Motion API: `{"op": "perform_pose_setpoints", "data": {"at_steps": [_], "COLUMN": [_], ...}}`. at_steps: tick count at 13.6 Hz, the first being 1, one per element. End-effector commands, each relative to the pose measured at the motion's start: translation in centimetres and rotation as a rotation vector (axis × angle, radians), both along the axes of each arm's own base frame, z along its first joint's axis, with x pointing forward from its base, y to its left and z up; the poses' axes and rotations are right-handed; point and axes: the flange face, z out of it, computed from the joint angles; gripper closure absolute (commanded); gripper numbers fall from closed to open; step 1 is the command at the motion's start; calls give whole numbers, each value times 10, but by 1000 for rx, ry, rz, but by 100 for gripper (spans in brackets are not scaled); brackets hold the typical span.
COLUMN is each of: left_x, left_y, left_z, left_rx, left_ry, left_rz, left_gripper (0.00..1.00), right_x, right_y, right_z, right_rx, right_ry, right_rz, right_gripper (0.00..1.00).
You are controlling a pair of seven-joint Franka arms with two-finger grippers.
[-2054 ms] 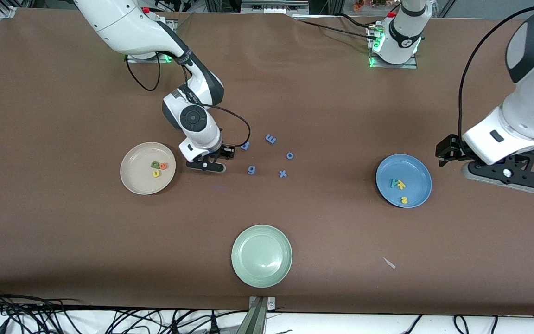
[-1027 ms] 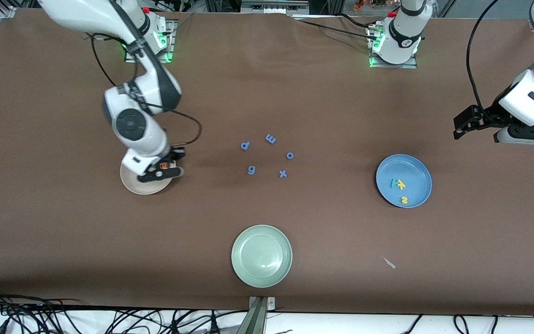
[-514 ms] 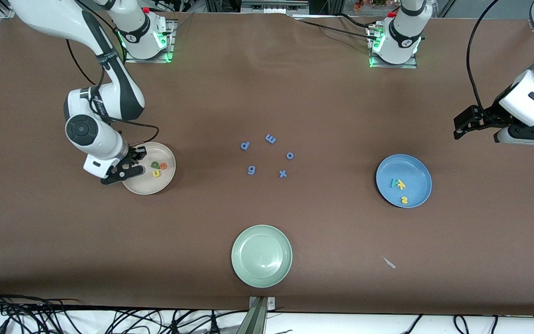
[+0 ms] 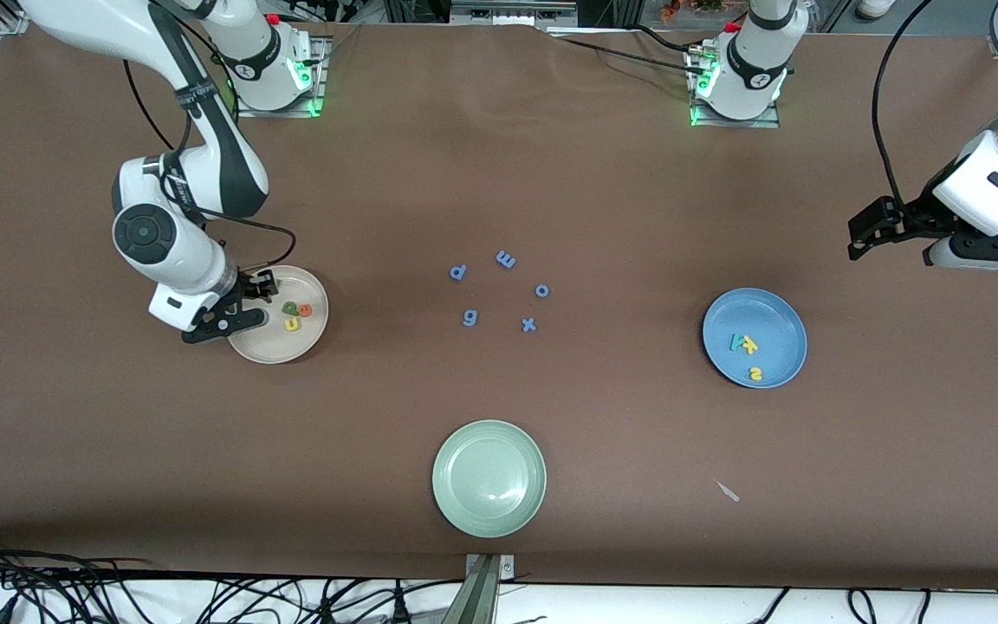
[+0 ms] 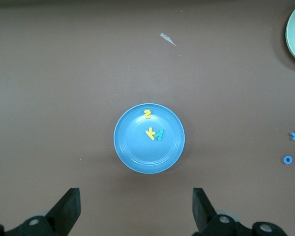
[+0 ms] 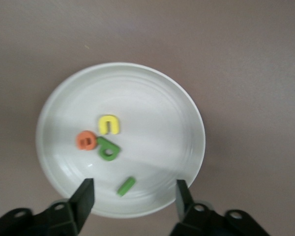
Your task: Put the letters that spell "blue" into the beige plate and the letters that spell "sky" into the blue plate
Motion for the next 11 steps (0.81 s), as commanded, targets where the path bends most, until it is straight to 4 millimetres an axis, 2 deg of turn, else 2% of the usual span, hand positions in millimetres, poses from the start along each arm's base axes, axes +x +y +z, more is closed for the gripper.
{"op": "perform_pose_setpoints", "data": {"at_steps": [1,2,4,6,8,10,11], "left_x": [-5,-6,-6,-6,-5,-6,-6], "left_y": [-2,-2,-1,-1,-2,-2,-1], "left_z": [6,7,7,7,9,10,9], "left_rx": [-1,-1,1,1,2,2,2], "left_ry": [21,29,32,32,28,26,31], "left_rz": [-1,-1,-1,-1,-4,-4,-3], "left_gripper": [0,0,0,0,0,0,0], "right_x": [3,2,-6,-16,-30,-35,-36], "right_y": [13,18,18,13,1,-21,-25], "right_z": [91,125,197,246,273,285,292], "right_rx": [38,53,82,76,73,76,72], "right_ry": [38,56,9,-31,-23,-20,-19], "right_rz": [-52,-59,-65,-58,-78,-111,-117], "right_gripper": [12,2,0,0,0,0,0]}}
